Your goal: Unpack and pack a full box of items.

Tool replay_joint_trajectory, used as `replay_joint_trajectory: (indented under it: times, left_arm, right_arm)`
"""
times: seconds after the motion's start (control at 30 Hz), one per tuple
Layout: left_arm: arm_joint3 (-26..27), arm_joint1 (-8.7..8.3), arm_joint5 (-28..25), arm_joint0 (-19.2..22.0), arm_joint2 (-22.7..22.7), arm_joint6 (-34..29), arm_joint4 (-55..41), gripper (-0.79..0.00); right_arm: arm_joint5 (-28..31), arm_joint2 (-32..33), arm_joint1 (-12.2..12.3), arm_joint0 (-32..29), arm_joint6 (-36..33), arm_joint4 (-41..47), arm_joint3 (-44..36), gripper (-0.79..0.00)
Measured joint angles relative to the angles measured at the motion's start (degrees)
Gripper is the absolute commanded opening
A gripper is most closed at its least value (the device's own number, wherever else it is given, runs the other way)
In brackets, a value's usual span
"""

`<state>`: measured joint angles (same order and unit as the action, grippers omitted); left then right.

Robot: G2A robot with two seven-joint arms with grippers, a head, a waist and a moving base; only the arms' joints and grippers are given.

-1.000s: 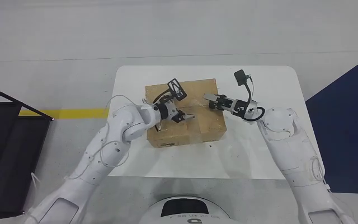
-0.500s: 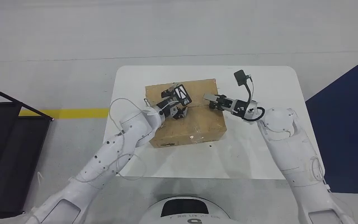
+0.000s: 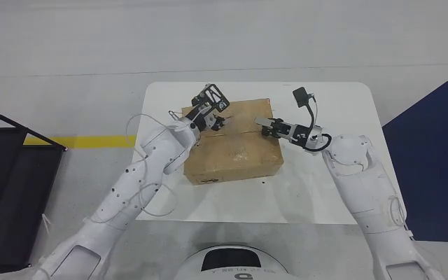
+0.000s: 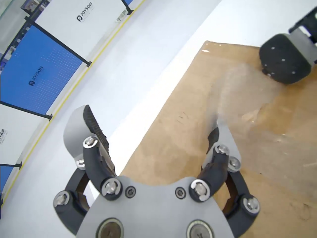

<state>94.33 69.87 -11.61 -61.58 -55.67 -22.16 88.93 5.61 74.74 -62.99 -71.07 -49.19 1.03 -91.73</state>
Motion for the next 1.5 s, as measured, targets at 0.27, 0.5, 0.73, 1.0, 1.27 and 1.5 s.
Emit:
replay_joint_trajectory:
  times: [0.27, 0.5, 0.73, 1.0, 1.27, 1.5]
  left_arm:
    - [1.6, -0.63, 1.7, -0.7, -6.1, 1.0, 0.7, 0.000]
    - [5.6, -1.65, 3.0, -4.6, -12.7, 3.6, 2.9, 0.000]
    - [8.0, -2.68, 4.3, -10.8, -22.0, 6.1, -0.2, 0.000]
    - [6.8, -3.09, 3.8, -16.0, -28.8, 7.1, -6.6, 0.000]
    - [-0.1, -2.98, -10.3, -17.4, -35.2, -4.5, -47.6, 0.000]
    - [-6.4, -3.96, -14.4, -15.8, -38.3, -22.2, -75.5, 0.000]
  right_arm:
    - [0.0, 0.0, 0.0, 0.0, 0.0, 0.0, 0.0, 0.000]
    - [0.0, 0.0, 0.0, 0.0, 0.0, 0.0, 0.0, 0.000]
    - [0.0, 0.0, 0.0, 0.0, 0.0, 0.0, 0.0, 0.000]
    - [0.0, 0.0, 0.0, 0.0, 0.0, 0.0, 0.0, 0.000]
    - [0.0, 0.0, 0.0, 0.0, 0.0, 0.0, 0.0, 0.000]
    - [0.0, 0.0, 0.0, 0.0, 0.0, 0.0, 0.0, 0.000]
